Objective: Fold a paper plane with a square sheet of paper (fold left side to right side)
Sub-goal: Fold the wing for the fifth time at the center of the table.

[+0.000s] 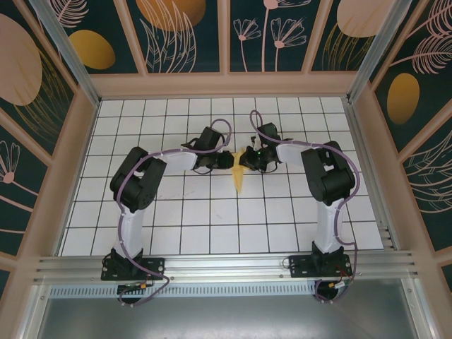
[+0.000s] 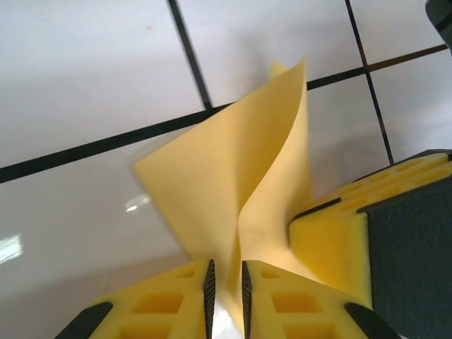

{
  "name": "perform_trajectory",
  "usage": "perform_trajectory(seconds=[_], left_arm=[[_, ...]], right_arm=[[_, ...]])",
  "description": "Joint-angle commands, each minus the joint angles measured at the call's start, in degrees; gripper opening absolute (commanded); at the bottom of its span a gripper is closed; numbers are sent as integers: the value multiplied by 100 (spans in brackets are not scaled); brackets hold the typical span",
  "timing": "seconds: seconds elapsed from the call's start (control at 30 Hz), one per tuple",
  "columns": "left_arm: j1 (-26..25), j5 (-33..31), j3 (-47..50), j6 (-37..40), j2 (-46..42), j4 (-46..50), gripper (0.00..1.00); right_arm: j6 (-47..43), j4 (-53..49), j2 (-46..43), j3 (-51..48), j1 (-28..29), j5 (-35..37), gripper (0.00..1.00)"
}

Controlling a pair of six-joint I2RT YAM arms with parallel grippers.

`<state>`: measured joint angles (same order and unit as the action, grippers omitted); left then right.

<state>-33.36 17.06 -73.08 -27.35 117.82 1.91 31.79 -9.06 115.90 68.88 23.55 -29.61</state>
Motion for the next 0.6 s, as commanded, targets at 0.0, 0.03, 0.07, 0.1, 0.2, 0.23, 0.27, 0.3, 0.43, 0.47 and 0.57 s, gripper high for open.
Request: perform_trajectory(seconds=[0.0, 0.03, 0.07, 0.1, 0.2, 0.23, 0.27, 0.3, 0.43, 0.47, 0.57], left_arm=[[36, -216, 284, 72, -650, 203, 21], [32, -143, 424, 36, -749, 137, 21], [38, -7, 613, -23, -905, 15, 21], [24, 179, 795, -101, -1042, -128, 21], [-121, 640, 1195, -342, -1343, -532, 21], [-202, 721, 1261, -408, -1375, -623, 20], [-314, 819, 1302, -498, -1385, -717, 20], [-420, 888, 1320, -596, -1375, -805, 20], [-713, 1017, 1255, -882, -1251, -1097, 20], [-745, 1023, 1210, -902, -1193, -1113, 20], [-769, 975, 1074, -915, -1012, -1066, 21]], right_arm=[[-112, -474, 263, -120, -26, 289, 13], [-112, -474, 253, -112, -26, 288, 13], [-103, -465, 248, -112, -21, 284, 14], [-103, -456, 249, -105, -25, 269, 13], [-103, -439, 242, -94, -15, 262, 14], [-103, -437, 248, -99, -13, 258, 14], [-96, -422, 247, -102, -17, 254, 14], [-94, -426, 250, -94, -1, 245, 13], [-94, -434, 249, -88, 20, 262, 14], [-94, -430, 251, -85, 23, 271, 14], [-103, -452, 264, -70, 29, 267, 14]])
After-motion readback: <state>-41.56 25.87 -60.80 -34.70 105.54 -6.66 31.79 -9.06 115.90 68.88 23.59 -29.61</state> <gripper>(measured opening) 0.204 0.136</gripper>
